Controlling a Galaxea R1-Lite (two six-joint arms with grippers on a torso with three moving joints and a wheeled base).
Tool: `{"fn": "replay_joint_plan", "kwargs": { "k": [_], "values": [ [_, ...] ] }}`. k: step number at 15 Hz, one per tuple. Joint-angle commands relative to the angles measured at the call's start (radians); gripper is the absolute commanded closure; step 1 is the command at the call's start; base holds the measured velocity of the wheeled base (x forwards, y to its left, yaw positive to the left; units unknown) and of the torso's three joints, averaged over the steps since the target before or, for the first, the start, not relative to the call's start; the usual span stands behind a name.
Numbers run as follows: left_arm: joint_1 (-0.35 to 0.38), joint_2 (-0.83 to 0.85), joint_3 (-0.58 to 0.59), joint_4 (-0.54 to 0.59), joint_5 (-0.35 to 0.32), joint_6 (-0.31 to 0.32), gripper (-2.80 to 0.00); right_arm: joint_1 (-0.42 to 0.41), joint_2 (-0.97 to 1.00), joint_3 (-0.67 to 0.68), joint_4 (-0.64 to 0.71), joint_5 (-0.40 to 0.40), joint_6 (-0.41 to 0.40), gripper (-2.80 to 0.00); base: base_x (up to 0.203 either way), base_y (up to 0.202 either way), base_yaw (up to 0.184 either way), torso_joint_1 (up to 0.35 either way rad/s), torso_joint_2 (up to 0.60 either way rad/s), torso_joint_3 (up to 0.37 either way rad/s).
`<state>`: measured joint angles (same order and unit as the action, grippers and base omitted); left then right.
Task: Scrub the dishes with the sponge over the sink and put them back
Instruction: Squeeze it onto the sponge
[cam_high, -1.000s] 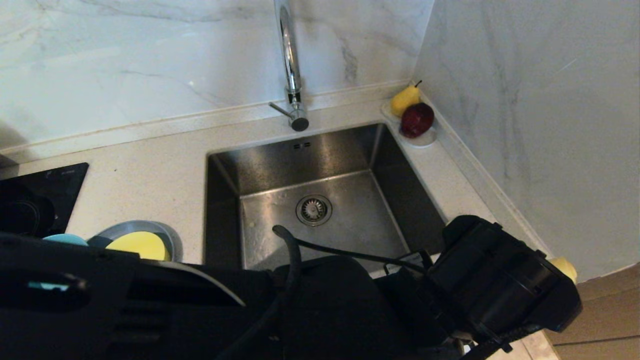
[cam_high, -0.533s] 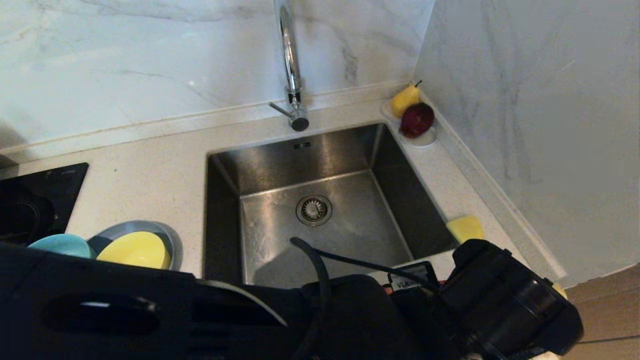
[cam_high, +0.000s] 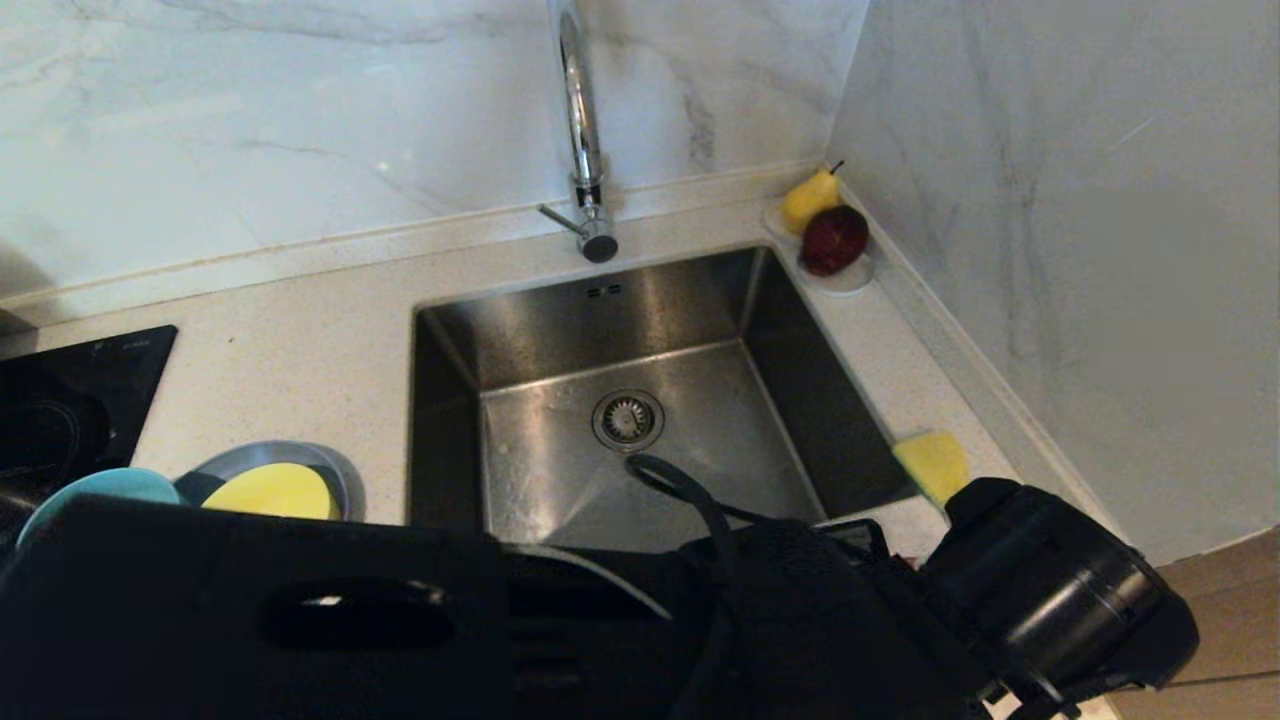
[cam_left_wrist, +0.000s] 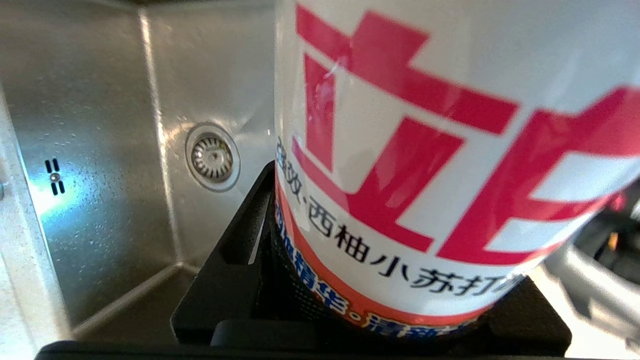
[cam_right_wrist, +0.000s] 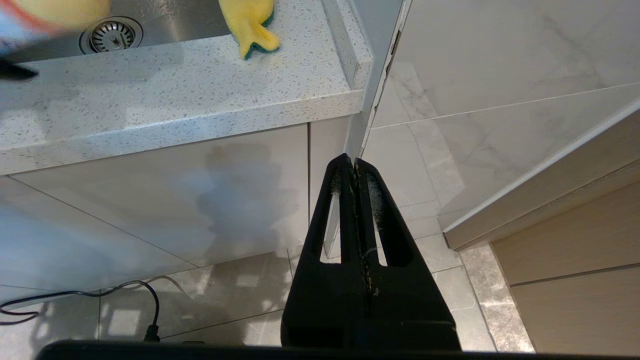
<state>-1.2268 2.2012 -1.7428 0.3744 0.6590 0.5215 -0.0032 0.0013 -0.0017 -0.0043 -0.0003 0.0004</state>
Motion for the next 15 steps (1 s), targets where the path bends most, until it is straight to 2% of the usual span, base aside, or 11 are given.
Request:
{"fn": "replay_joint_plan", "kwargs": {
  "k": [1,3,8,15],
  "values": [
    [0.001,0.032,-0.029,0.039,0.005,0.011,0.00,0.000,0.000,0.000,0.000,0.000,0.000,0.00,0.000,0.000,0.000,0.000,0.00,0.000],
    [0.001,0.039,-0.029,0.058,0.008,0.026,0.00,0.000,0.000,0.000,0.000,0.000,0.000,0.00,0.000,0.000,0.000,0.000,0.00,0.000],
    [0.010,0.093,-0.084,0.122,0.100,0.011,0.00,0.000,0.000,0.000,0.000,0.000,0.000,0.00,0.000,0.000,0.000,0.000,0.00,0.000],
    [0.013,0.145,-0.129,0.165,0.147,0.006,0.00,0.000,0.000,0.000,0.000,0.000,0.000,0.00,0.000,0.000,0.000,0.000,0.00,0.000]
  ]
}}
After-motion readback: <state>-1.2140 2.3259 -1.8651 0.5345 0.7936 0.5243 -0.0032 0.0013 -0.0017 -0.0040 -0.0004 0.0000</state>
